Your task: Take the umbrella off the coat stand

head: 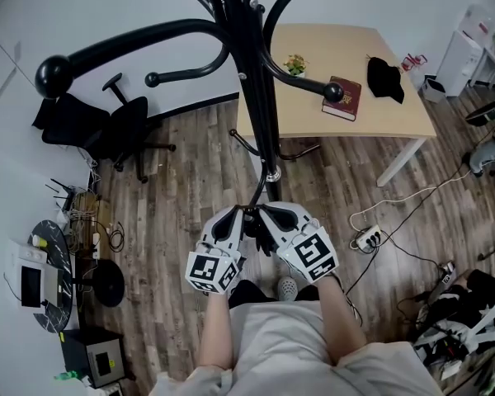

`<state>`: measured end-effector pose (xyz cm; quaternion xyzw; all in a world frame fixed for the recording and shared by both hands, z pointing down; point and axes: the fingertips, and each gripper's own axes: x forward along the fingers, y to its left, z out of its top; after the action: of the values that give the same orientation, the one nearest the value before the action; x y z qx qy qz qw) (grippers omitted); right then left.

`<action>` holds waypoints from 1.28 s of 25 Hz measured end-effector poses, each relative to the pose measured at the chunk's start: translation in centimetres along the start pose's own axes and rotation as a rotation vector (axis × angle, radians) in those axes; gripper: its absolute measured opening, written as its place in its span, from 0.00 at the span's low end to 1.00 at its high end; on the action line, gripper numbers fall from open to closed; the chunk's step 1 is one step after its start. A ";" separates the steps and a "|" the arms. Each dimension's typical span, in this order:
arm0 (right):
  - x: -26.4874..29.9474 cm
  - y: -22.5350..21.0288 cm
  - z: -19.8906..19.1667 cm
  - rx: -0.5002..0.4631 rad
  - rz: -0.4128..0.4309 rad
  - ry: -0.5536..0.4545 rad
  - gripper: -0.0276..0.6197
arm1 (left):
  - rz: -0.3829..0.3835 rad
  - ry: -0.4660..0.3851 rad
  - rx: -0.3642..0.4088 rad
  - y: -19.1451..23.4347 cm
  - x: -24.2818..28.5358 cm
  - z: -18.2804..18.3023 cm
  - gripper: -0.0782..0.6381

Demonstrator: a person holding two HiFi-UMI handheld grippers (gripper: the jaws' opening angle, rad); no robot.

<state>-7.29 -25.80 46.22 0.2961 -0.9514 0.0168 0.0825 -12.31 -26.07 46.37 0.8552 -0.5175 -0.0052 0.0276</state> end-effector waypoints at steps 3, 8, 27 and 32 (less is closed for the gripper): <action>-0.1 0.2 0.0 0.003 -0.002 -0.004 0.06 | -0.003 0.004 0.004 -0.1 -0.2 -0.2 0.14; -0.2 1.0 0.2 -0.008 0.005 -0.018 0.06 | -0.004 0.002 -0.001 -0.2 -0.9 0.0 0.14; 0.2 2.7 -2.3 0.046 0.036 0.023 0.06 | 0.037 0.034 -0.039 -0.2 -3.1 -2.3 0.14; 0.8 3.5 -3.3 0.051 0.053 0.042 0.06 | 0.070 0.044 -0.047 0.3 -4.0 -3.0 0.14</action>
<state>-9.38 -23.12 49.63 0.2724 -0.9563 0.0495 0.0946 -14.31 -22.57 49.28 0.8357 -0.5459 0.0026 0.0594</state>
